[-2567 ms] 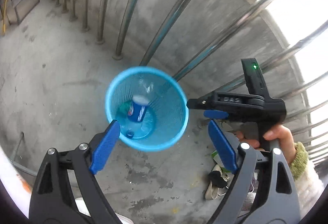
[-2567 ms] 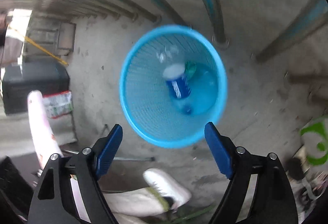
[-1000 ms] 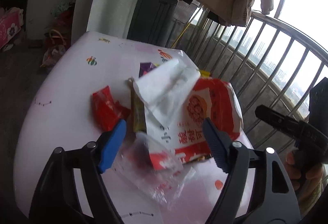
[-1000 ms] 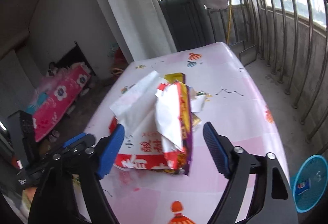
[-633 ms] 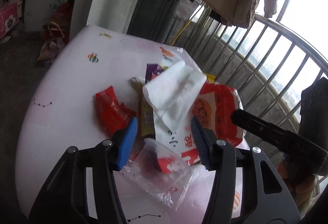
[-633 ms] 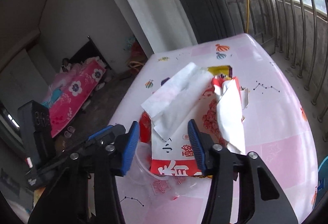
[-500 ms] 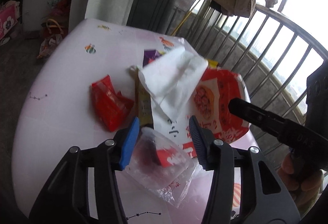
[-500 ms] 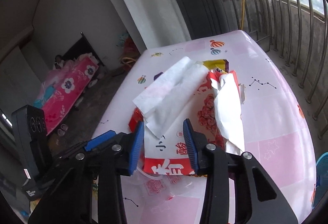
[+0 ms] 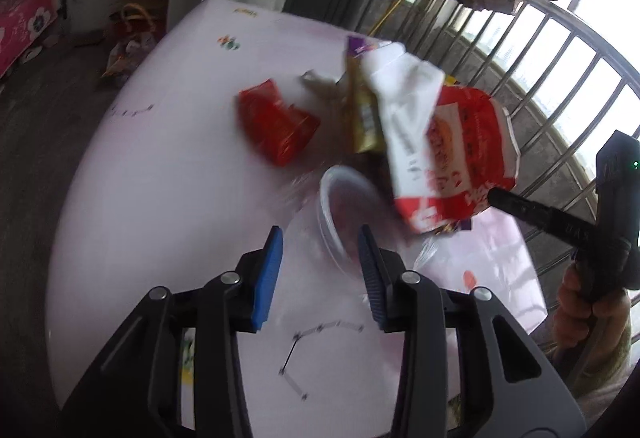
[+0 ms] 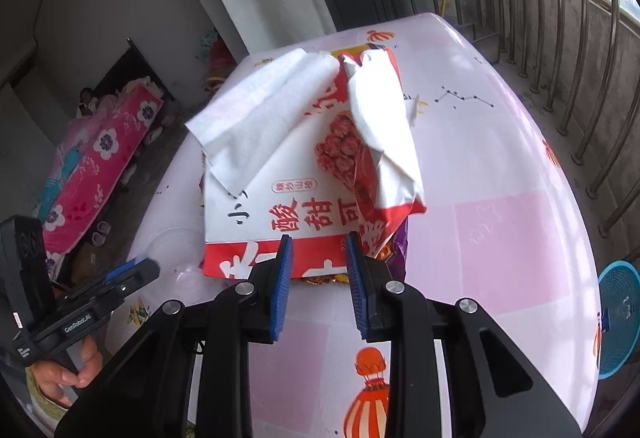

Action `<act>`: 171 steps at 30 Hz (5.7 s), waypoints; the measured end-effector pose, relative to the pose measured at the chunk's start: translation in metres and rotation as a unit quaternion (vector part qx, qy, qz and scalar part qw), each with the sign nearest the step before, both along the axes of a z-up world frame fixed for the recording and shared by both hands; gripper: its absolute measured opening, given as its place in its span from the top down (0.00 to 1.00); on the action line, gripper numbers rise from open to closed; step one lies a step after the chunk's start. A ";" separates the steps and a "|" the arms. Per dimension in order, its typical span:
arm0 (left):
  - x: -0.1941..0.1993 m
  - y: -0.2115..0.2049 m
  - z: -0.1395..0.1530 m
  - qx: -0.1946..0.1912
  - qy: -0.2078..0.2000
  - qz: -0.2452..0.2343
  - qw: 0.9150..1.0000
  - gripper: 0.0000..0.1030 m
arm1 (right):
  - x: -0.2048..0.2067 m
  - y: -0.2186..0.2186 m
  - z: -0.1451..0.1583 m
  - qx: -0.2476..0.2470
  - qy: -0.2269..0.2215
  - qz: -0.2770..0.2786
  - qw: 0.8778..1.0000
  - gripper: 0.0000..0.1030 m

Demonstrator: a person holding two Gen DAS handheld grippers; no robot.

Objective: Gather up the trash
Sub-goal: 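Grasp the clear plastic cup rim with the left tool while the right tool grasps the white tissue, then carry the cup and tissue to the blue wastebasket and open both tools, then move both tools back toward the table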

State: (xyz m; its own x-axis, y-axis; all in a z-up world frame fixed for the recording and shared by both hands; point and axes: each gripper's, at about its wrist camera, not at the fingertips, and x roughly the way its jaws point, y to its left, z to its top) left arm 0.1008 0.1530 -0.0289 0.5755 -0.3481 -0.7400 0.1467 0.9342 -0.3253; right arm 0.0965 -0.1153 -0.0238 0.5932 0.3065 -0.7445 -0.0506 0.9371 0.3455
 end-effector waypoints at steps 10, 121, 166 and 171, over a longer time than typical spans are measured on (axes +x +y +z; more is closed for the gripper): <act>-0.005 0.023 -0.028 -0.026 0.035 0.042 0.998 0.85 | -0.015 0.015 -0.022 0.066 0.053 0.061 0.995 0.73; 0.024 -0.363 0.122 -0.044 -0.071 -0.366 0.927 0.96 | -0.130 -0.235 0.159 -0.054 -0.124 -0.179 0.975 0.98; 0.051 -0.609 -0.075 0.059 0.085 -0.391 0.915 0.20 | -0.104 -0.473 -0.205 -0.116 0.276 -0.264 0.917 0.11; 0.045 -0.569 -0.037 0.077 0.035 -0.380 0.921 0.20 | -0.100 -0.462 -0.232 -0.200 0.347 -0.216 0.891 0.11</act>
State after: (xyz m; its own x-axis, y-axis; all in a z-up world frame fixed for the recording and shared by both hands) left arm 0.1459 -0.4161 -0.0661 0.1584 -0.5190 -0.8399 0.7614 0.6058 -0.2307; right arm -0.0039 -0.5771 -0.2556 -0.0528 -0.2100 -0.9763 0.4404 0.8725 -0.2115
